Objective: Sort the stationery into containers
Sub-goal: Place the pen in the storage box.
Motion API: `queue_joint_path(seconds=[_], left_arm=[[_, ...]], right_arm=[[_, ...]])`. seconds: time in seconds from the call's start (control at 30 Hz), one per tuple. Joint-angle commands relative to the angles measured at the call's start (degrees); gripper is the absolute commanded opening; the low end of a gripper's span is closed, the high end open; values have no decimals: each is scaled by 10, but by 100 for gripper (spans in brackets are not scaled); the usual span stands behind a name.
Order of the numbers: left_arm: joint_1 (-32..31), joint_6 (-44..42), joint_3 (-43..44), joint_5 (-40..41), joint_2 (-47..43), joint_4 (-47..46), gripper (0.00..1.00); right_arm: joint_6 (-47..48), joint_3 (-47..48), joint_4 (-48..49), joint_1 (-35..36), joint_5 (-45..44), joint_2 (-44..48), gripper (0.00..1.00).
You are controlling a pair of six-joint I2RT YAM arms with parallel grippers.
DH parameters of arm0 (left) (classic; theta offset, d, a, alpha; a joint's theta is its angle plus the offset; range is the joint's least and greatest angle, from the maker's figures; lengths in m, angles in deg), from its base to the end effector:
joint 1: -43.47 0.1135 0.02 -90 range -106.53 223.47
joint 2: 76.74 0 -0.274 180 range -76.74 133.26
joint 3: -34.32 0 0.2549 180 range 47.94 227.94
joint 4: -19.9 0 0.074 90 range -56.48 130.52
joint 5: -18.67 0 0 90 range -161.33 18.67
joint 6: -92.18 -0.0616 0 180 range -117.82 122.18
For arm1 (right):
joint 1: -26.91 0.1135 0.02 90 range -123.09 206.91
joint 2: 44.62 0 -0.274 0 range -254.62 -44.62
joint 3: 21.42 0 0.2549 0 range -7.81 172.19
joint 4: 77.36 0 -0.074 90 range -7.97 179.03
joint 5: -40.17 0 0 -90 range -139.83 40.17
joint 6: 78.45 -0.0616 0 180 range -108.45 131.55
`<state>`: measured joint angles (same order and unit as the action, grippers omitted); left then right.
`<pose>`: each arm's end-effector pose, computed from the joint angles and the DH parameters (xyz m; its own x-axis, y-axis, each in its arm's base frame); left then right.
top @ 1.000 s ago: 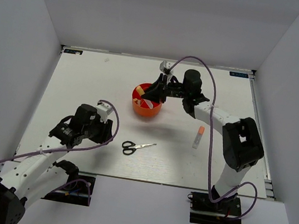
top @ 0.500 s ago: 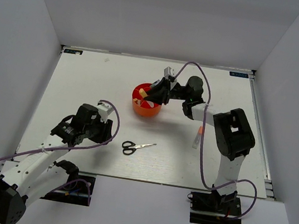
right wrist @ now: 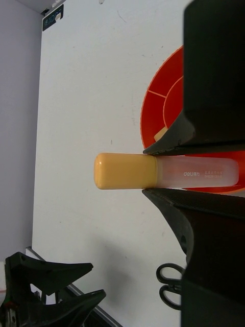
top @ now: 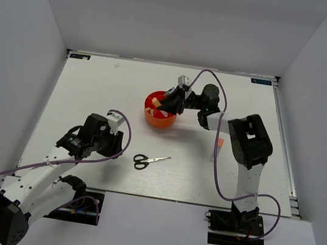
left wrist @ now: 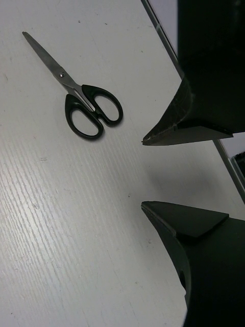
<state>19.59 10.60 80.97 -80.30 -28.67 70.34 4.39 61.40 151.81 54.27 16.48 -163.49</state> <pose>0.1561 -0.0796 0.2050 -0.7829 0.1884 -0.5930 0.3774 0.9015 -0.2117 0.3778 0.2590 0.2259 0.0783 0.0969 -0.9922 -0.9942 -0.0656 -0.0849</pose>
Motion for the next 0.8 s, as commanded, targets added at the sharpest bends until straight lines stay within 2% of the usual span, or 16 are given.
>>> queue_joint_path(seconds=[0.0, 0.27, 0.4, 0.43, 0.53, 0.77], left_arm=[[-2, -3, -1, -3, 0, 0, 58], [-1, -3, -1, -5, 2, 0, 58], [-3, -2, 0, -6, 3, 0, 58], [-3, -2, 0, -7, 3, 1, 58], [-2, -2, 2, -6, 2, 0, 58], [-2, -2, 0, -8, -2, 1, 58]], right_arm=[[22, 28, 31, -5, 15, -10, 0], [36, 23, 30, -9, 34, -19, 0], [60, 13, 19, -13, 37, -16, 17], [63, 9, 18, -13, 39, -15, 25], [69, -5, 8, -15, 37, -4, 35], [92, -25, -2, -15, 27, 14, 44]])
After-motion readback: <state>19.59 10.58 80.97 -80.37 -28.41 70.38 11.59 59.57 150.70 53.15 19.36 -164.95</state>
